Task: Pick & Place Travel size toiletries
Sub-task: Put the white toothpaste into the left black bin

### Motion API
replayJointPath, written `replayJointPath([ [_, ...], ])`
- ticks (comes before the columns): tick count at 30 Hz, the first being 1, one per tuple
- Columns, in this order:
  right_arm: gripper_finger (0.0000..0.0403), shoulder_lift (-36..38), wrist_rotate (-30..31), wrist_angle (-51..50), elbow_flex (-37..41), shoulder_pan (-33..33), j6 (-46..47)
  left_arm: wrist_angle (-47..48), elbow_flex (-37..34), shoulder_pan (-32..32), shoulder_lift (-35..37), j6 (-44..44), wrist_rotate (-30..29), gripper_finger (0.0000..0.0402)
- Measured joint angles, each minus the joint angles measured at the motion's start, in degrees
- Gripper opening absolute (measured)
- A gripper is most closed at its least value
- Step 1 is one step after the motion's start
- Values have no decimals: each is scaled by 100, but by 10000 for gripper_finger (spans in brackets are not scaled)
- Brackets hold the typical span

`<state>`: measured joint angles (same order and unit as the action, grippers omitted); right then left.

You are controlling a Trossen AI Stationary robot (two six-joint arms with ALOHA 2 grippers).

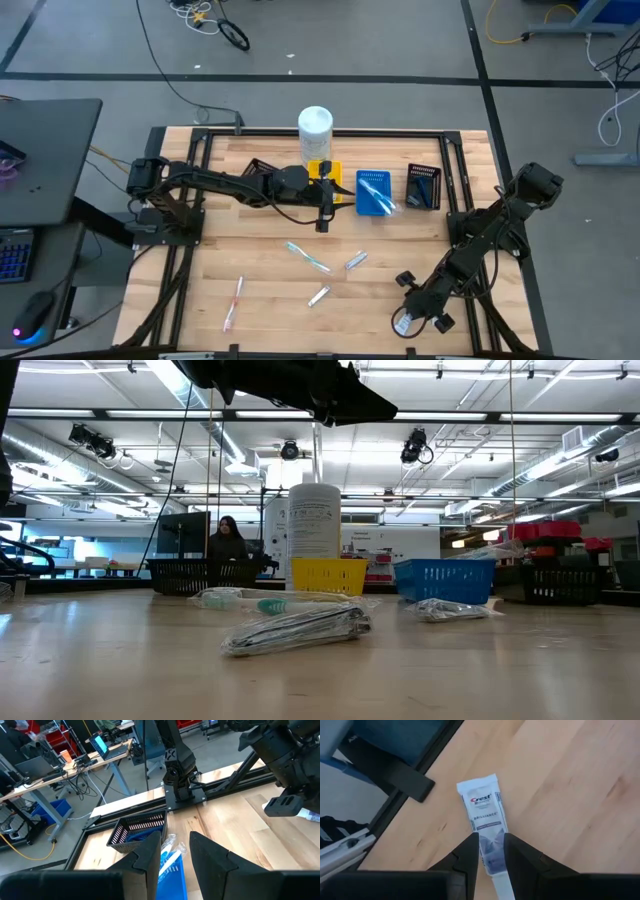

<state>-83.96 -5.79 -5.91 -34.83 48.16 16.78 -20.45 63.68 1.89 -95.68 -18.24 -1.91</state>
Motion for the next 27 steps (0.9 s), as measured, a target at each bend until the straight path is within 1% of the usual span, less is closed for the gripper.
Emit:
replayJointPath([
  [1, 99, 0, 47, 4, 0, -2, -37, 0, 0, 0, 0, 0, 0, 113],
  [7, 99, 0, 818, 17, 0, -6, -71, 0, 0, 0, 0, -1, -2, 113],
  [10, 99, 0, 918, 19, 0, -9, 54, 0, 0, 0, 0, -2, -2, 113],
  [14, 99, 0, 922, 4, 0, -1, 638, 0, 0, 0, 0, 0, 0, 113],
  [16, 99, 0, 968, -18, 0, 7, 784, 0, 0, 0, 0, -2, -2, 113],
  [21, 99, 0, 1520, 271, -2, 24, 829, 1, 0, 0, 0, -1, -1, 113],
  [25, 99, 0, 1782, 466, -2, 34, 1141, 0, 0, 0, 0, -2, 0, 113],
  [27, 99, 0, 1811, 487, -2, 58, 1278, 2, 0, 0, 0, 0, -2, 113],
])
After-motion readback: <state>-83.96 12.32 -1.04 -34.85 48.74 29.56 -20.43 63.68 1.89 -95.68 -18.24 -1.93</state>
